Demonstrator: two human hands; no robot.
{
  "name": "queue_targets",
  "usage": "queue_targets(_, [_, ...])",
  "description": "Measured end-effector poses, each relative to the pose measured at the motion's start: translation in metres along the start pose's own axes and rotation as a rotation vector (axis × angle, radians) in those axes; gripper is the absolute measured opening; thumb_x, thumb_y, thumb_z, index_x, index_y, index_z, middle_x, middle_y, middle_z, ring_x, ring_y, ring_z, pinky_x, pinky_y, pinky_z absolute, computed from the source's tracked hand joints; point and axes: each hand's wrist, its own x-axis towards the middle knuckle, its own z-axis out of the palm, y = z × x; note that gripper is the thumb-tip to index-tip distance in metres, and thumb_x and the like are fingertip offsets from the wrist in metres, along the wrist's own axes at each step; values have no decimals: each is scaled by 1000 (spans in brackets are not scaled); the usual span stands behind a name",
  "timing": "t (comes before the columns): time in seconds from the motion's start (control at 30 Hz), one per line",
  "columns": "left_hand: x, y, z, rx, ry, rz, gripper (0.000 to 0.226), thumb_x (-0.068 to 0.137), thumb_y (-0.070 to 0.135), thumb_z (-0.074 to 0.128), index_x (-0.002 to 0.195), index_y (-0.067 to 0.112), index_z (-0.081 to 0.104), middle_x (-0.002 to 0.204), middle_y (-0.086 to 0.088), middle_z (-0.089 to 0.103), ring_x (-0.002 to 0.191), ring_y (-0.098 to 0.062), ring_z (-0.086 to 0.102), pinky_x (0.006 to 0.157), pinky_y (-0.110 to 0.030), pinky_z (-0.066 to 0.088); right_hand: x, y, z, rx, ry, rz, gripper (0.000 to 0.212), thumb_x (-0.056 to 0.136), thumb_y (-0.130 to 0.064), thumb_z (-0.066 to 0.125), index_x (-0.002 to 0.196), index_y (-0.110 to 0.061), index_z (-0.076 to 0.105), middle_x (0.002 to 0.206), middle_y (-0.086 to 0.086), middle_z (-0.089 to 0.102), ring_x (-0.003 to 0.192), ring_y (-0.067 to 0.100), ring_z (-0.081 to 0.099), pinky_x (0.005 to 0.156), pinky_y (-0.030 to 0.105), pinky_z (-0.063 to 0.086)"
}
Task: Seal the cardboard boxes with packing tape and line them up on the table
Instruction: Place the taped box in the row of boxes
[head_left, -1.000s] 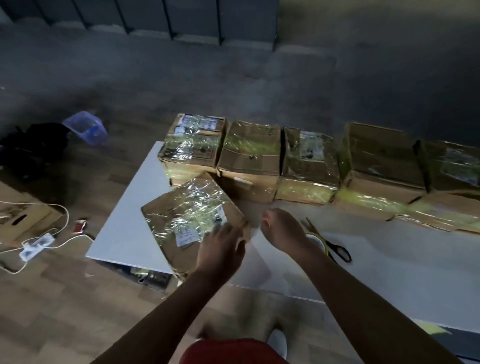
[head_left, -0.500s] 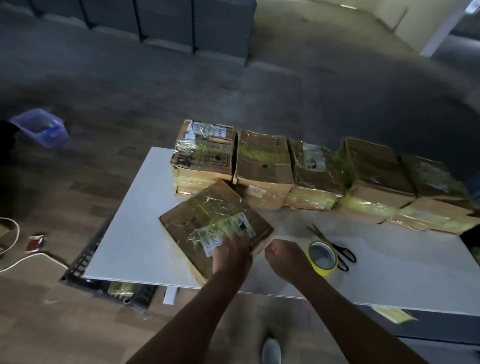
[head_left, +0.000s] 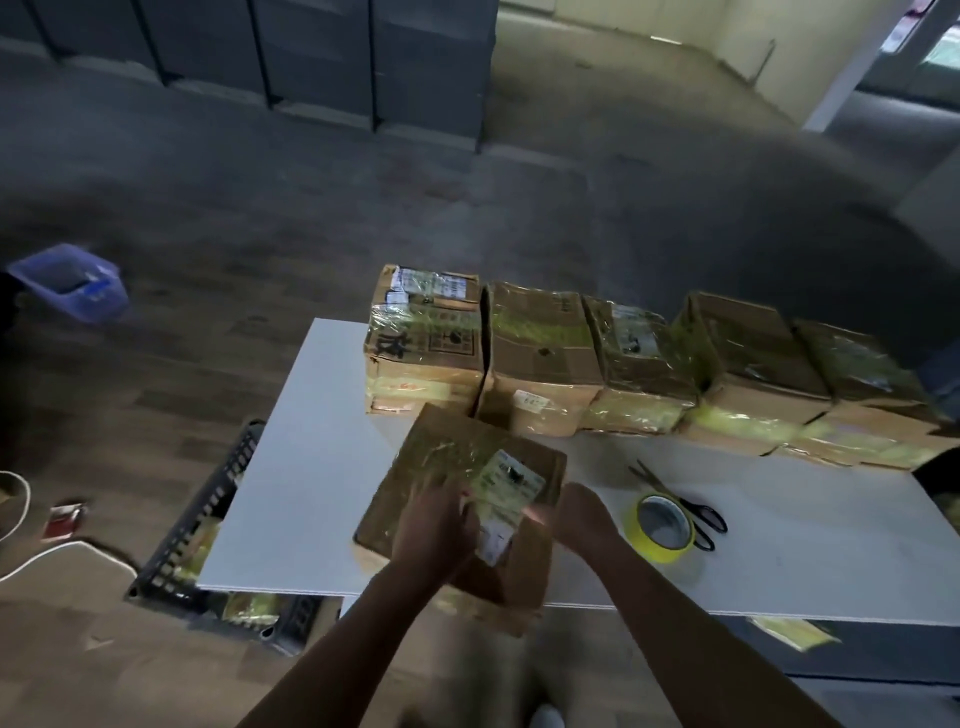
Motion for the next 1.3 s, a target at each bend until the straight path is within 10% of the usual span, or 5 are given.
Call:
queue_targets(0.2, [21,-6,-10,4,-5,-334,80,90,44,60,147,4,21,153,-15,22,139,-33,21,108,-43,31,20,5,-19,-48,-32,-4,35,85,-33,60,109,-8,51,104,12,60,92,27,58,74,33,47])
queue_targets(0.47, [27,-6,13,-148,30,-596,135,61,66,78,152,14,-7,153,-15,26,136,-33,36,101,-47,43,25,-30,19,-21,158,93,121,64,-81,59,147,-9,11,144,19,34,130,35,38,102,47,40])
queue_targets(0.97, [28,-19,15,-425,301,-707,63,85,34,70,139,15,42,128,-6,60,111,-26,59,88,-33,46,50,-6,14,232,355,-20,25,97,-38,46,101,-14,49,101,11,61,93,30,58,69,33,39])
queue_targets(1.13, [23,-35,11,-684,123,-822,50,85,47,67,116,9,62,106,-9,70,96,-26,66,90,-46,53,51,-6,13,236,188,56,58,91,-64,38,114,-13,54,105,11,66,95,30,62,78,36,48])
queue_targets(1.3, [20,-30,13,-658,-1,-936,64,77,64,65,92,2,67,86,-12,70,79,-24,68,66,-30,53,52,-3,14,218,76,40,97,51,-94,46,112,-18,51,99,1,66,86,20,65,76,39,56])
